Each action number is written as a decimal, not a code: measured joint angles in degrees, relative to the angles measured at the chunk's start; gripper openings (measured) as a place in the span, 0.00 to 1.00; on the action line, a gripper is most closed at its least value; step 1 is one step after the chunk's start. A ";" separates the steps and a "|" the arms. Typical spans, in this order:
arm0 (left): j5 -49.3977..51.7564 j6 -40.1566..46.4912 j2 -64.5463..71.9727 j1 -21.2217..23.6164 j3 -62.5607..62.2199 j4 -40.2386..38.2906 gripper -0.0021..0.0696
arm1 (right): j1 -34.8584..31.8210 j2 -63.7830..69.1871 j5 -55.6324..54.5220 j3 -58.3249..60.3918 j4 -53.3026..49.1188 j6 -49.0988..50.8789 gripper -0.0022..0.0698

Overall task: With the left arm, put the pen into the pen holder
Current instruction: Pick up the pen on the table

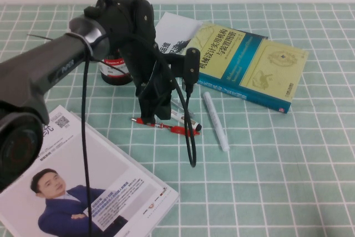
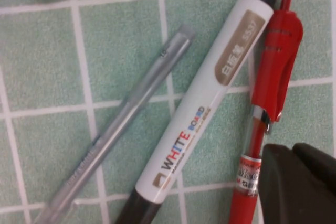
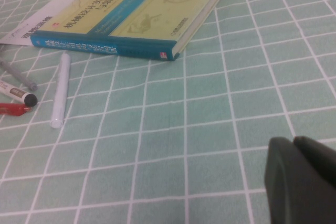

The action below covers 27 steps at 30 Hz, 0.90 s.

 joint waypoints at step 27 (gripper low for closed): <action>0.00 0.21 2.66 -0.84 0.00 1.48 0.54 | 0.00 0.00 0.00 0.00 0.00 0.00 0.00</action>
